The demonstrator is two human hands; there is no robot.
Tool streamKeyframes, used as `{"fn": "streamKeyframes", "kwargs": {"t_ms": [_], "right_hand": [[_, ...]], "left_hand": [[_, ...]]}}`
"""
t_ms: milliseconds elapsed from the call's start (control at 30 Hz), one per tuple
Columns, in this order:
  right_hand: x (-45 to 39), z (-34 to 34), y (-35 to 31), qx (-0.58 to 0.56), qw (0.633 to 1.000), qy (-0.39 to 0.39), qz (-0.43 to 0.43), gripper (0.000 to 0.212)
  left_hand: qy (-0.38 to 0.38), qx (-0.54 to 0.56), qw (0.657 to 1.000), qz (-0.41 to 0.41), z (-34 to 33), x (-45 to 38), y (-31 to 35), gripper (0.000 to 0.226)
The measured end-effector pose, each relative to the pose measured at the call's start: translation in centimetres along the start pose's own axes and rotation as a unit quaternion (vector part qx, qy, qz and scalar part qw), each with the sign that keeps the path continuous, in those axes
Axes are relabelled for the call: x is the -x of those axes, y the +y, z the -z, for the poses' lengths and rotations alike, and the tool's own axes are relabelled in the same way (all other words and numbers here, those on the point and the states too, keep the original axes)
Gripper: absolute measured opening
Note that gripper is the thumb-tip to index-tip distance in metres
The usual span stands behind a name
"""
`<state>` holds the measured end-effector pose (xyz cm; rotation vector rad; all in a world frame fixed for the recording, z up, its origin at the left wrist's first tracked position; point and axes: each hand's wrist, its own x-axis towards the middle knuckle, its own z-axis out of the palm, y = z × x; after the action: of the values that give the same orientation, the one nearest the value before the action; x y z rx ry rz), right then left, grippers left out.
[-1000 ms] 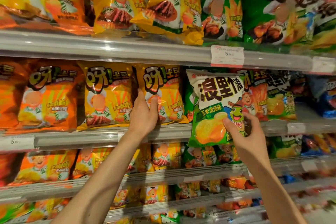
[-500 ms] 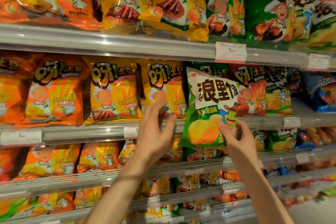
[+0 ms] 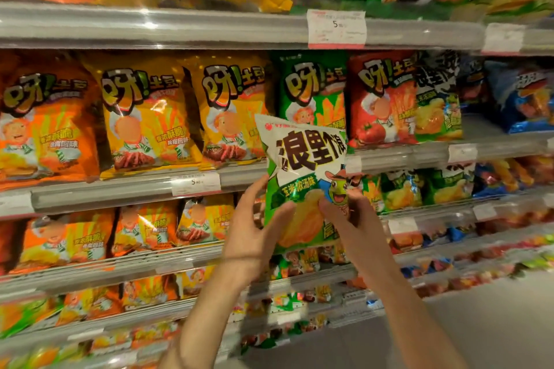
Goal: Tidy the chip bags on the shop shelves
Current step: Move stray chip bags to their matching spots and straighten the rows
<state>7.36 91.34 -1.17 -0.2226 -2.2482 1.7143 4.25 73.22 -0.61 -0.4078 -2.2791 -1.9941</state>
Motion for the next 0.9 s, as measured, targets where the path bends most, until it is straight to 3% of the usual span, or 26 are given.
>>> {"fn": "streamKeyframes", "kwargs": {"t_ms": [100,267,600,733,900], "right_hand": [[-0.9,3.8,0.7,-0.006,1.0,-0.012,0.012,0.031],[-2.6,13.2,2.4,-0.008,1.0,-0.014,0.011,0.02],[-6.5,30.3,5.4,-0.019,0.997,0.068,-0.005,0.055],[-9.1,34.8,6.4,-0.011,0.995,0.095,-0.01,0.048],[-13.1,39.3,6.7,0.008,0.992,0.123,-0.01,0.056]], "left_hand": [[0.045,-0.048,0.998,-0.01,-3.5,0.0,0.5,0.061],[0.037,-0.043,0.998,-0.025,-12.9,-0.2,3.3,0.053],[-0.021,-0.052,0.998,-0.041,-30.8,-4.2,7.7,0.058],[-0.053,-0.06,0.996,-0.048,-35.7,-7.5,8.3,0.065],[-0.086,-0.021,0.994,-0.057,-41.3,-11.4,9.2,0.075]]}}
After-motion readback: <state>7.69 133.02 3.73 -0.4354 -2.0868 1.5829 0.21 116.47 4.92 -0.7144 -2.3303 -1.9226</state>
